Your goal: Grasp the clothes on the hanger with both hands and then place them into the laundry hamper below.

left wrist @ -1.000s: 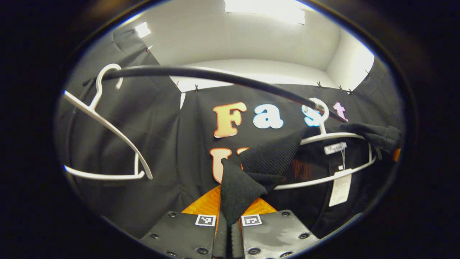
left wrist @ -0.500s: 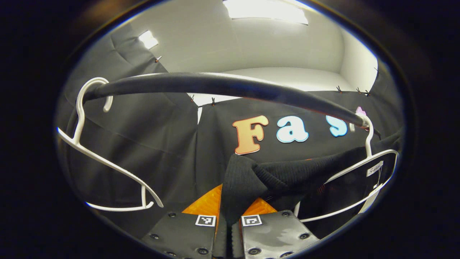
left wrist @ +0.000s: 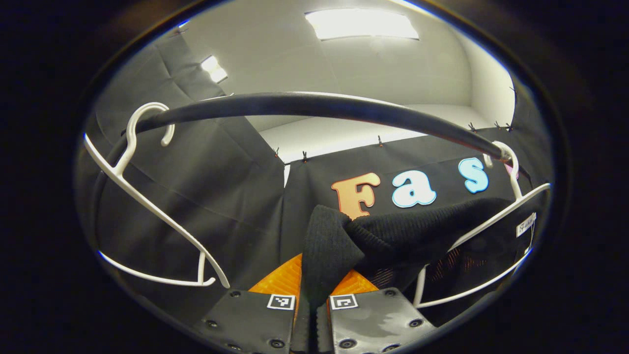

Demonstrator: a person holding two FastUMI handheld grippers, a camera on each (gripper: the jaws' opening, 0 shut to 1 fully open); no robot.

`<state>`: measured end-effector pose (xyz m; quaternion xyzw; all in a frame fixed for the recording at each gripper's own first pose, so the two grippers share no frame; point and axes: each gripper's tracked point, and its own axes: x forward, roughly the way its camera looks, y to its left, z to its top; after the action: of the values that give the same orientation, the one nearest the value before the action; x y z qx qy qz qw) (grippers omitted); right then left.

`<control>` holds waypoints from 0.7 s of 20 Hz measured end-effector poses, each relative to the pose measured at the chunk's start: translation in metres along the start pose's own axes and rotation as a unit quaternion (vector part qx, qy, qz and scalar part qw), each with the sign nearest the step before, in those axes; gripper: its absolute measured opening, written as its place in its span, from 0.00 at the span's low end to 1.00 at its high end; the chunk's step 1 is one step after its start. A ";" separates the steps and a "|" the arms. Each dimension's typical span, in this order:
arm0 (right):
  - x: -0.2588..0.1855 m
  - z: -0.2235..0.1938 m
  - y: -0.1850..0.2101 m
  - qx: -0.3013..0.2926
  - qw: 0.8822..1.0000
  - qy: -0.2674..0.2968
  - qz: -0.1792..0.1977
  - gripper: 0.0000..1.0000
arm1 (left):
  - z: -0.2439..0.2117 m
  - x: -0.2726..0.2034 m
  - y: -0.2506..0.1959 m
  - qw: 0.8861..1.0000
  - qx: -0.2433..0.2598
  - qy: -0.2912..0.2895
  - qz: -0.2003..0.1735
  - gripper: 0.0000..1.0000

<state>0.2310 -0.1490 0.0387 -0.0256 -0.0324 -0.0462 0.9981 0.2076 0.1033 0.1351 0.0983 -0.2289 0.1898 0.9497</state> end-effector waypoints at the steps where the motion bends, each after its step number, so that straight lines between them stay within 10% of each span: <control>1: 0.000 -0.006 0.006 -0.001 1.000 0.005 0.005 0.05 | -0.004 0.006 0.004 1.000 -0.002 0.003 0.010 0.12; 14: -0.062 -0.076 0.094 0.029 0.996 0.053 0.072 0.05 | -0.082 -0.041 0.070 0.996 0.028 0.084 0.025 0.12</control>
<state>0.1831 -0.0544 -0.0459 0.0034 0.0214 0.0257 0.9994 0.1782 0.1762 0.0514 0.1030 -0.1457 0.2274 0.9573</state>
